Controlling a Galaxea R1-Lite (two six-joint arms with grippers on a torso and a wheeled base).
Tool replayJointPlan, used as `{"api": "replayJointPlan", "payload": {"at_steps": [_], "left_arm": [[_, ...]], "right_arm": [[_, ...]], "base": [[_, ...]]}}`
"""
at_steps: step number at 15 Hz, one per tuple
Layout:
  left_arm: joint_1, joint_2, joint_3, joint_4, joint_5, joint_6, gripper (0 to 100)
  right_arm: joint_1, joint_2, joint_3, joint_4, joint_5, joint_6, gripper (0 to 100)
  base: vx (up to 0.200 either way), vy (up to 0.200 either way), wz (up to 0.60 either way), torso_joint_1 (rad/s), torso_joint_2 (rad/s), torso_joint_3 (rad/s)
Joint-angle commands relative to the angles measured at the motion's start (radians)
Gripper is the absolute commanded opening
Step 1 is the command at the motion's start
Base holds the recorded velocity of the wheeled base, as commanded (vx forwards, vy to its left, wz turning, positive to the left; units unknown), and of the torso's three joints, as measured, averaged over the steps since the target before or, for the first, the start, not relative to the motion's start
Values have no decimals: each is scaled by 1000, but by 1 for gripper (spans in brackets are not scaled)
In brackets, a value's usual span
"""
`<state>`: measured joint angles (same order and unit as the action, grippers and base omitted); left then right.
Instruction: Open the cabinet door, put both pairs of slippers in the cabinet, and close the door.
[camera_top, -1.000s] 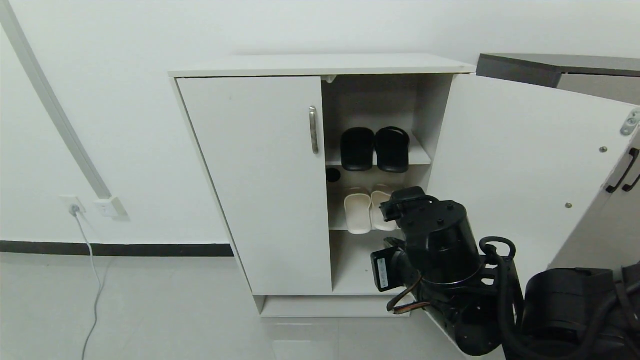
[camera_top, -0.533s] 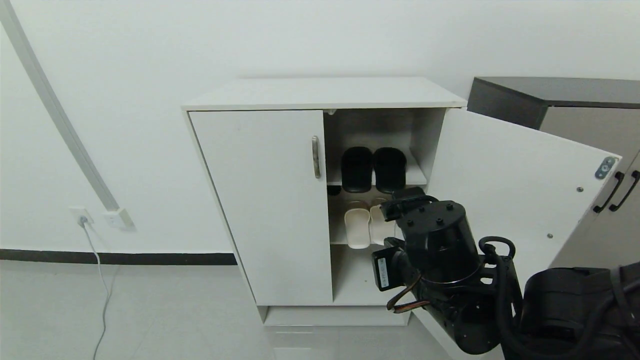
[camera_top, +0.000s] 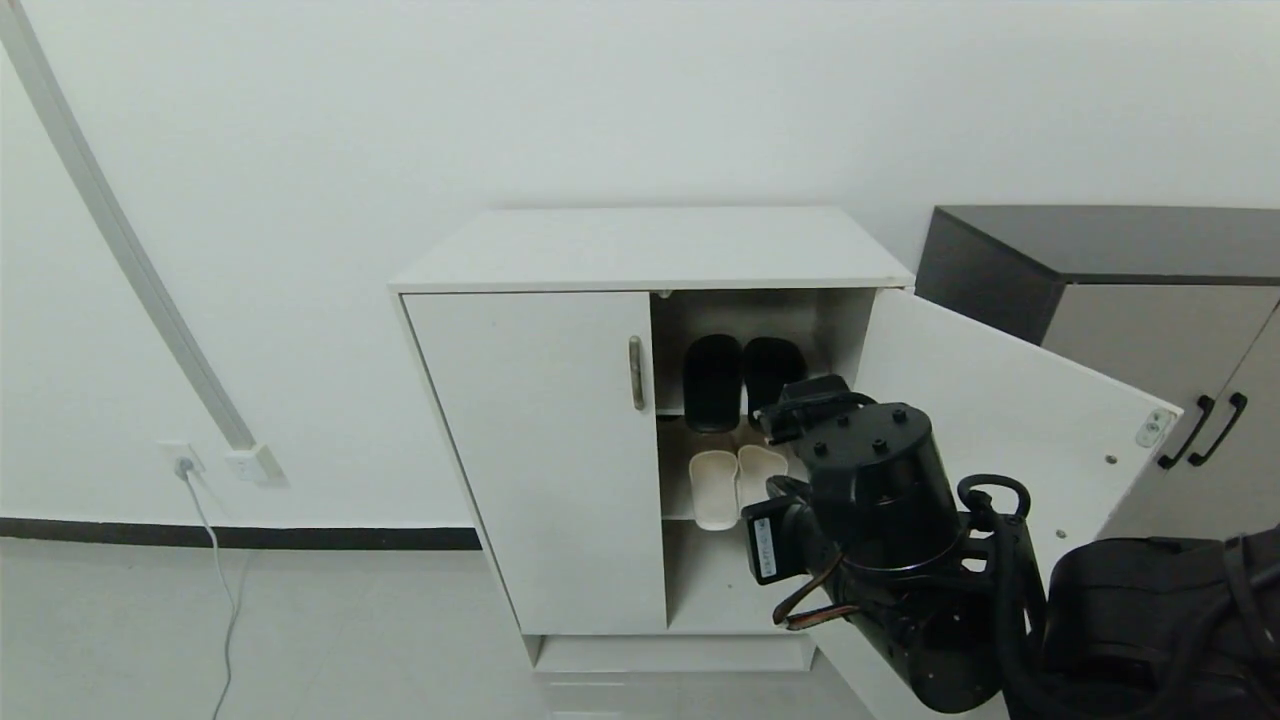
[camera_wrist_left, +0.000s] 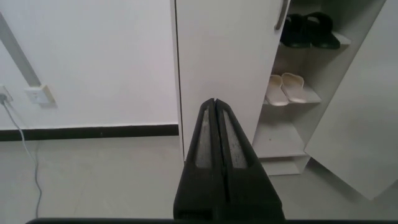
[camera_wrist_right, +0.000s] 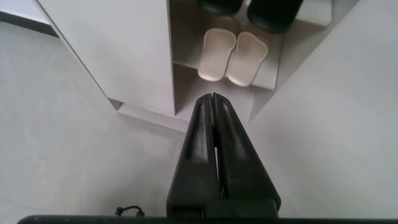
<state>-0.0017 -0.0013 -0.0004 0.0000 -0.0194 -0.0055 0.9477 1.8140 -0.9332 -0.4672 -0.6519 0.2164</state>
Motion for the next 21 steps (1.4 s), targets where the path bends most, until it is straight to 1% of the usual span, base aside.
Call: {"api": "replayJointPlan", "payload": {"at_steps": [1,9,18,21], "left_arm": [[0,1,0,0,1,1,0],[0,1,0,0,1,-1,0],[2,1,0,0,1,-1,0],[2,1,0,0,-1,1,0]], "right_arm": [[-1,2,-1,-1,0,0,0],[-3,-2,-1,-1,0,0,0],[-24,-45,7,6,0,-3,0],[-36,-59,33,-1,3,-52,0]], "base": [[0,0,0,163,-491,-315],[0,0,0,198,-513,-313],[0,0,0,250,-573,-322],[0,0,0,134,-294,-159]]}}
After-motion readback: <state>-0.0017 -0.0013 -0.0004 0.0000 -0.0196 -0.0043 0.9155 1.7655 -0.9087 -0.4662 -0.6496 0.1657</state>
